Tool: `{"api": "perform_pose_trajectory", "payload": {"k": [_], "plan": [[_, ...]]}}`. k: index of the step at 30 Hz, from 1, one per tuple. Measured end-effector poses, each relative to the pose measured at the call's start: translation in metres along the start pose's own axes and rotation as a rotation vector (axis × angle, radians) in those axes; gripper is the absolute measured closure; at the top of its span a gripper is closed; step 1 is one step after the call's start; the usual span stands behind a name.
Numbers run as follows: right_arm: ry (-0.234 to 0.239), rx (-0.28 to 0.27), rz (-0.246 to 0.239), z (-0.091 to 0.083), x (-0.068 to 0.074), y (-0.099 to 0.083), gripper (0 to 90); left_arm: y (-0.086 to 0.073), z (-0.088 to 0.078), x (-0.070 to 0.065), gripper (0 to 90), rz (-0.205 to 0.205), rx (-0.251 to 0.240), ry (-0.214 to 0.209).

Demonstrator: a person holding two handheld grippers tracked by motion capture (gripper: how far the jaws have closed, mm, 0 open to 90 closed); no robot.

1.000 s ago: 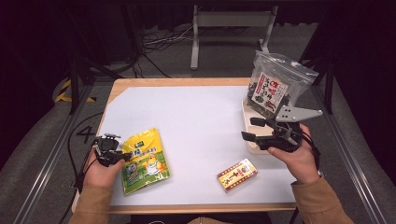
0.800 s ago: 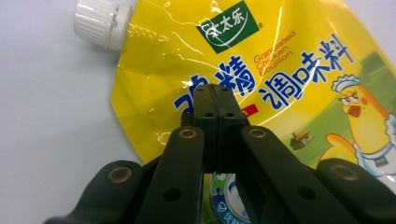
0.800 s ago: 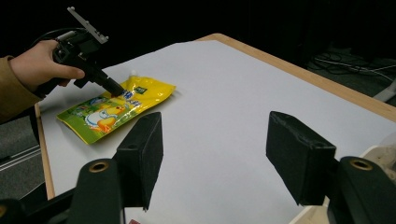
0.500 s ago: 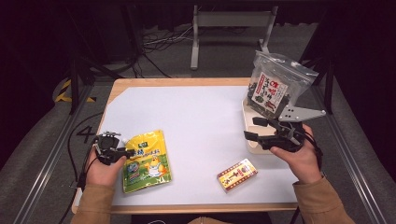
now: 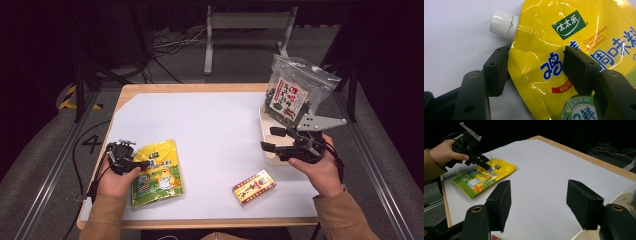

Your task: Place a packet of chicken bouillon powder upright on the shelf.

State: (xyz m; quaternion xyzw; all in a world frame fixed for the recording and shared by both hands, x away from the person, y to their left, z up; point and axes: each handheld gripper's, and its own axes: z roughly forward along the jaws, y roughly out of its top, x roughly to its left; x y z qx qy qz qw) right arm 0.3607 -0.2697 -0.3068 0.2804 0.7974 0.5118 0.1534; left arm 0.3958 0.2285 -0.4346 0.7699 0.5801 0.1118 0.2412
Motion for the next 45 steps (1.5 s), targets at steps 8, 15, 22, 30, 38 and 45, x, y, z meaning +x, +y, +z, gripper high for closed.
{"api": "perform_pose_trajectory", "payload": {"k": [8, 15, 22, 30, 38, 45], "plan": [[0.005, 0.007, -0.002, 0.001, 0.001, 0.000, 37.0, -0.001, 0.000, -0.003, 49.1, -0.011, -0.015, 0.009], [0.003, 0.011, 0.002, 0.002, 0.000, -0.001, 37.1, -0.004, -0.001, -0.006, 65.6, -0.038, -0.051, 0.026], [0.000, 0.010, 0.005, 0.001, 0.000, -0.001, 37.4, -0.003, 0.000, -0.014, 84.6, 0.013, -0.047, 0.021], [-0.012, 0.002, 0.001, -0.004, -0.002, -0.002, 39.5, 0.000, -0.007, -0.007, 85.5, 0.026, -0.045, -0.032], [-0.024, 0.008, -0.003, -0.009, -0.004, -0.003, 44.0, 0.006, -0.040, -0.008, 85.5, 0.065, -0.133, -0.100], [-0.020, 0.032, -0.040, -0.012, -0.004, -0.003, 55.8, 0.009, -0.071, -0.013, 85.4, 0.106, -0.193, -0.180]]}}
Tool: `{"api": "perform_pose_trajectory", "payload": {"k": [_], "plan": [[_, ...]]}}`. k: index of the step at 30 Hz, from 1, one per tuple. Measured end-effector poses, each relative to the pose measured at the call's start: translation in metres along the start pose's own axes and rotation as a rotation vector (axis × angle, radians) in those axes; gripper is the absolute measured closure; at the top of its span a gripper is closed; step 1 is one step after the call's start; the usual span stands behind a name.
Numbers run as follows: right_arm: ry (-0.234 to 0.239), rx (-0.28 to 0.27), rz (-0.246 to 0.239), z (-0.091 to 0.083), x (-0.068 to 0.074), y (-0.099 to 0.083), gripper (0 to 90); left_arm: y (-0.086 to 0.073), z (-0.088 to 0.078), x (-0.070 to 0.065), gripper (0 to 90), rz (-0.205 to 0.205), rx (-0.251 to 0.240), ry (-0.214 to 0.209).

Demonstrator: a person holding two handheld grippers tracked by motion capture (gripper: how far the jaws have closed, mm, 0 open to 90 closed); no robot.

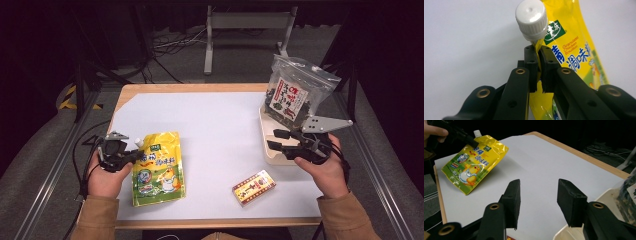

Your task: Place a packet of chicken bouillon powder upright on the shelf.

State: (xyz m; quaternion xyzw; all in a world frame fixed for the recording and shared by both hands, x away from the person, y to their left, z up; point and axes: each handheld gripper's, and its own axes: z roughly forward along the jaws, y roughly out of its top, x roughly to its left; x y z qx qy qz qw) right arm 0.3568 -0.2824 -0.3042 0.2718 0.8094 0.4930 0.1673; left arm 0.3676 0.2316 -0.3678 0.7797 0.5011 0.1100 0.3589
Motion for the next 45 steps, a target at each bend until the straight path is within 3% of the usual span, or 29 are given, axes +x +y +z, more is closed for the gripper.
{"api": "perform_pose_trajectory", "payload": {"k": [10, 15, 21, 24, 27, 30, 37, 45], "plan": [[0.023, 0.000, -0.021, -0.002, 0.001, 0.001, 60.9, 0.006, -0.034, -0.023, 85.5, 0.099, -0.078, -0.098], [0.020, 0.018, -0.047, 0.000, 0.004, 0.003, 61.8, 0.008, -0.042, -0.028, 85.5, 0.122, -0.110, -0.150], [0.023, 0.031, -0.084, 0.003, 0.011, 0.007, 61.4, 0.009, -0.052, -0.038, 86.0, 0.182, -0.153, -0.186], [0.018, 0.042, -0.104, 0.005, 0.014, 0.009, 60.0, 0.011, -0.055, -0.045, 86.2, 0.204, -0.172, -0.207], [0.043, 0.043, -0.107, 0.006, 0.016, 0.011, 60.0, 0.013, -0.056, -0.054, 86.4, 0.230, -0.192, -0.223], [0.058, 0.041, -0.116, 0.009, 0.019, 0.013, 58.9, 0.015, -0.057, -0.059, 86.7, 0.281, -0.218, -0.227], [0.096, 0.048, -0.145, 0.021, 0.025, 0.020, 54.8, 0.021, -0.057, -0.060, 86.8, 0.282, -0.260, -0.293], [0.137, 0.072, -0.155, 0.043, 0.034, 0.030, 48.9, 0.026, -0.054, -0.068, 86.8, 0.342, -0.315, -0.356]]}}
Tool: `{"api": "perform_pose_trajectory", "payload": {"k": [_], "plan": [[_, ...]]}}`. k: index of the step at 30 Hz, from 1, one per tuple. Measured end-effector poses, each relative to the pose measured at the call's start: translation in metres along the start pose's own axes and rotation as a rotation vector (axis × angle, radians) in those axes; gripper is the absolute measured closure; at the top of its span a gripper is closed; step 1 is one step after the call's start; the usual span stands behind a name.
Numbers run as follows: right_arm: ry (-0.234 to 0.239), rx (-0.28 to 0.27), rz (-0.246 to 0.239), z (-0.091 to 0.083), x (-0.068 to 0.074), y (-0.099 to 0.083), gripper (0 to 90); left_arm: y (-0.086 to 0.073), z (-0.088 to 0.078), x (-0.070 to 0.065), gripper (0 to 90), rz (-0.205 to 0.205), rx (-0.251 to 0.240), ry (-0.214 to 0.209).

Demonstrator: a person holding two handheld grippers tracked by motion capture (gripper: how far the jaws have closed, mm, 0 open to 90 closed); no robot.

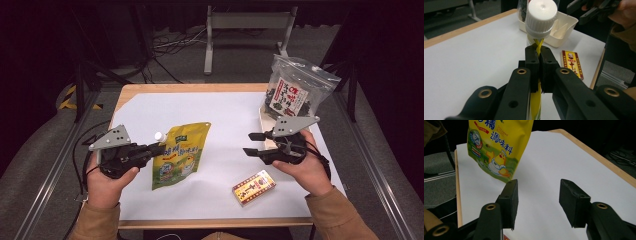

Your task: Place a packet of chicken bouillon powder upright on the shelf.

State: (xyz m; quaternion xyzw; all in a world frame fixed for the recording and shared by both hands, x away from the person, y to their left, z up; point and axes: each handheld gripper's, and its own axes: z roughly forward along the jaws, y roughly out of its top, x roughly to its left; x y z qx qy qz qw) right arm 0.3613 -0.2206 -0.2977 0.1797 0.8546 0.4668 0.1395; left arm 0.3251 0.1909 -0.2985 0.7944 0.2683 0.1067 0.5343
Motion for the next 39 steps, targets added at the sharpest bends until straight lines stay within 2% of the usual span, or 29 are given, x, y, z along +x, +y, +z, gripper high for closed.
{"api": "perform_pose_trajectory", "payload": {"k": [4, 9, 11, 15, 17, 18, 22, 27, 29, 31, 33, 36, 39], "plan": [[0.030, 0.012, 0.026, 0.011, -0.001, 0.002, 45.5, 0.002, 0.003, -0.001, 86.9, 0.034, -0.030, -0.044], [0.068, 0.015, 0.043, 0.023, 0.001, 0.005, 43.5, 0.004, 0.011, -0.003, 86.9, 0.053, -0.053, -0.095], [0.081, 0.023, 0.036, 0.028, 0.002, 0.006, 43.4, 0.005, 0.014, -0.004, 86.9, 0.075, -0.063, -0.119], [0.095, 0.030, 0.028, 0.035, 0.005, 0.007, 43.4, 0.006, 0.020, -0.008, 86.9, 0.089, -0.076, -0.150], [0.113, 0.034, 0.015, 0.040, 0.007, 0.008, 43.7, 0.005, 0.024, -0.010, 86.9, 0.111, -0.076, -0.165], [0.119, 0.033, 0.006, 0.042, 0.008, 0.009, 44.6, 0.005, 0.026, -0.011, 86.8, 0.135, -0.077, -0.176], [0.139, 0.022, -0.008, 0.045, 0.011, 0.010, 46.5, 0.005, 0.030, -0.012, 86.9, 0.159, -0.084, -0.197], [0.173, 0.019, -0.024, 0.052, 0.015, 0.012, 52.8, 0.005, 0.033, -0.015, 86.8, 0.167, -0.101, -0.226], [0.175, 0.016, -0.044, 0.054, 0.017, 0.013, 58.8, 0.004, 0.034, -0.016, 86.8, 0.170, -0.097, -0.221], [0.177, 0.018, -0.059, 0.055, 0.019, 0.014, 70.2, 0.004, 0.035, -0.015, 86.8, 0.172, -0.097, -0.218], [0.164, 0.018, -0.073, 0.054, 0.020, 0.015, 76.1, 0.003, 0.035, -0.014, 86.8, 0.170, -0.106, -0.219], [0.184, 0.005, -0.062, 0.050, 0.019, 0.015, 81.3, 0.003, 0.034, -0.013, 86.5, 0.185, -0.121, -0.216], [0.191, 0.016, -0.048, 0.047, 0.020, 0.016, 83.2, 0.002, 0.035, -0.013, 85.8, 0.182, -0.127, -0.212]]}}
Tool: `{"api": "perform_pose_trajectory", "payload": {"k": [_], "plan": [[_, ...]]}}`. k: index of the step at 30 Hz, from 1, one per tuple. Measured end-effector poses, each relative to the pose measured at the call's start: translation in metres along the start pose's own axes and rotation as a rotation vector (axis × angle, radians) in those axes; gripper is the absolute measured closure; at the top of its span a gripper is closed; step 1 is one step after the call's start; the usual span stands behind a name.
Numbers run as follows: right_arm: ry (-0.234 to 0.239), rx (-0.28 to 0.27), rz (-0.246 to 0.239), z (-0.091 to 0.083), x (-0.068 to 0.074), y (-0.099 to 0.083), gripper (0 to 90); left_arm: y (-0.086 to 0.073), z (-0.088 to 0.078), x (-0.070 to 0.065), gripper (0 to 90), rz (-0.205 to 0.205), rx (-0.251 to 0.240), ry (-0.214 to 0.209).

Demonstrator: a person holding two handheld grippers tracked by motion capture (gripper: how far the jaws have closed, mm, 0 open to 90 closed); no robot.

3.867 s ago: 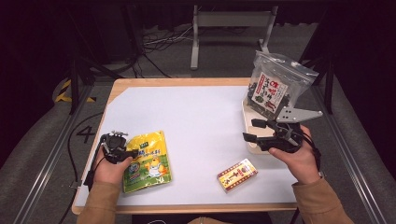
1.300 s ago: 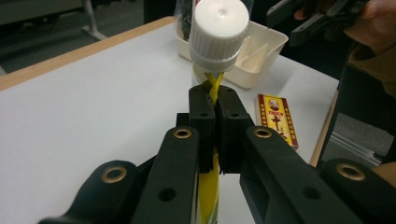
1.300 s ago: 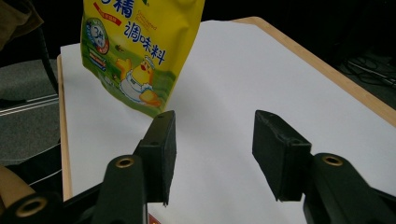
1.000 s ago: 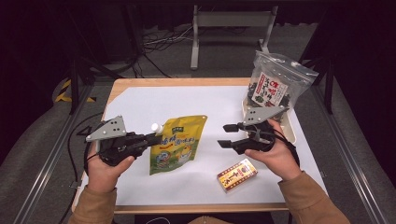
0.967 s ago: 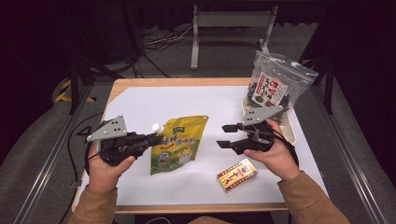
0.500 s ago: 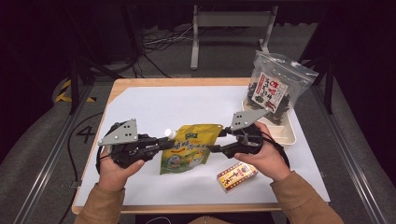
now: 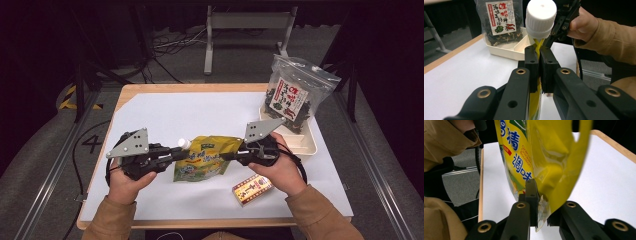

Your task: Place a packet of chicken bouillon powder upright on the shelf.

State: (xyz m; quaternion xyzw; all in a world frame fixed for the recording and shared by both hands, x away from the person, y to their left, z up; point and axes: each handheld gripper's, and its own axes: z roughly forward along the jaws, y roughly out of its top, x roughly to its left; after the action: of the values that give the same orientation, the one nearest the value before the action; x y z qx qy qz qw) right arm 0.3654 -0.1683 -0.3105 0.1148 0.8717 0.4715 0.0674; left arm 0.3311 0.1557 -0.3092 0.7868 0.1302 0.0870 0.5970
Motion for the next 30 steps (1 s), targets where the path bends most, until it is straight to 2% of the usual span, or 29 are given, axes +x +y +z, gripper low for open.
{"api": "perform_pose_trajectory", "payload": {"k": [6, 13, 14, 19, 22, 30], "plan": [[0.007, 0.001, 0.034, -0.004, 0.001, 0.000, 84.1, -0.001, 0.001, 0.001, 83.6, -0.002, -0.016, 0.012], [0.008, 0.001, 0.060, -0.013, 0.001, 0.003, 84.8, -0.005, -0.001, 0.006, 76.5, -0.043, -0.064, 0.011], [0.008, 0.001, 0.060, -0.013, 0.001, 0.003, 84.8, -0.005, -0.001, 0.006, 72.7, -0.043, -0.064, 0.011], [-0.033, 0.009, 0.055, -0.029, 0.001, 0.007, 85.0, -0.007, -0.003, 0.008, 65.6, -0.052, -0.076, 0.021], [-0.062, 0.015, 0.056, -0.039, -0.001, 0.008, 85.0, -0.007, -0.004, 0.009, 63.3, -0.049, -0.071, 0.035], [-0.154, 0.025, 0.065, -0.071, -0.012, 0.008, 85.0, -0.011, -0.007, 0.013, 58.9, -0.074, -0.066, 0.055]]}}
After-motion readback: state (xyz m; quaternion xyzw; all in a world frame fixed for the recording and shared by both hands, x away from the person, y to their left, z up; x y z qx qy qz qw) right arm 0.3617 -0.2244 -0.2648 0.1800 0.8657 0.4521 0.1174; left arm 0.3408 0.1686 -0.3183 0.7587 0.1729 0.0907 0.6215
